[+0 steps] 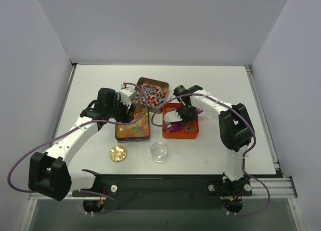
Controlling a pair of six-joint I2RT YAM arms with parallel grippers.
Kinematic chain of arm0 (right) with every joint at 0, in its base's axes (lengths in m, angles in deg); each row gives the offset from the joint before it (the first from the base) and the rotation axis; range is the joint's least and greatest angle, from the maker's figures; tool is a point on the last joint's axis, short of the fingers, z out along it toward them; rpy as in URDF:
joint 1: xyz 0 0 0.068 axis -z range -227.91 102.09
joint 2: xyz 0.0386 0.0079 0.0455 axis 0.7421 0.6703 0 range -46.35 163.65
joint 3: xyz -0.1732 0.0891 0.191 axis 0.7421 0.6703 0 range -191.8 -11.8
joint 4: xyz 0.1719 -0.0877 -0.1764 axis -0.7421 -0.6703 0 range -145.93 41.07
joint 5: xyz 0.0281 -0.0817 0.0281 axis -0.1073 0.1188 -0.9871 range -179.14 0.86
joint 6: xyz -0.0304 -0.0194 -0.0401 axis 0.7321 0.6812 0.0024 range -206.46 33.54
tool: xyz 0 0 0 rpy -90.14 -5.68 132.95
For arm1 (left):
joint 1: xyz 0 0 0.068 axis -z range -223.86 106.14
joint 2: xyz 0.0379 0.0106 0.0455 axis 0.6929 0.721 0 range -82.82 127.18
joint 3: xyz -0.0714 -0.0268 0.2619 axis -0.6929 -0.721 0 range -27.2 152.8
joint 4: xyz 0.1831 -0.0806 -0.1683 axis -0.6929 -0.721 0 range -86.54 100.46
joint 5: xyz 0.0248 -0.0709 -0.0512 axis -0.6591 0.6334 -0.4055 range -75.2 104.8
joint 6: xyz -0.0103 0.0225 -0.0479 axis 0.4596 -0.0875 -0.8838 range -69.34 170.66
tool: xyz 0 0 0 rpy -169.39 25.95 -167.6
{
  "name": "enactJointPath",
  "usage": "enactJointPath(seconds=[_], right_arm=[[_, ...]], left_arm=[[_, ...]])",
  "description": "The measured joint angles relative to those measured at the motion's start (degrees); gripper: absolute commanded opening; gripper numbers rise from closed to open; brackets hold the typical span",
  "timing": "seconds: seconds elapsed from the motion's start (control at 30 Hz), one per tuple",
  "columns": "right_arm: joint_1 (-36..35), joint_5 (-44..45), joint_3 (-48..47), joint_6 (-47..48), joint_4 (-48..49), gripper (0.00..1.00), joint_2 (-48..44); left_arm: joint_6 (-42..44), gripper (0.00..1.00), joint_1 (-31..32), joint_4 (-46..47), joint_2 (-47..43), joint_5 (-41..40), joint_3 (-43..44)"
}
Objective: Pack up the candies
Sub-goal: Scoop the fake candies from the storage box.
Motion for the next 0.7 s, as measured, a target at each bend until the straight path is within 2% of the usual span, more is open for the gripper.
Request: enactJointPath(seconds=[0.4, 0.7], right_arm=[[6.8, -18.1, 2.1, -1.4, 1.9, 0.00, -2.2], [9.4, -26.3, 4.2, -3.3, 2.3, 0.00, -6.1]], left_arm=[[4.7, 0.73, 0.3, -3.4, 5.1, -1.7, 7.5], [8.1, 0.73, 0.6, -6.3, 6.8, -1.8, 9.0]])
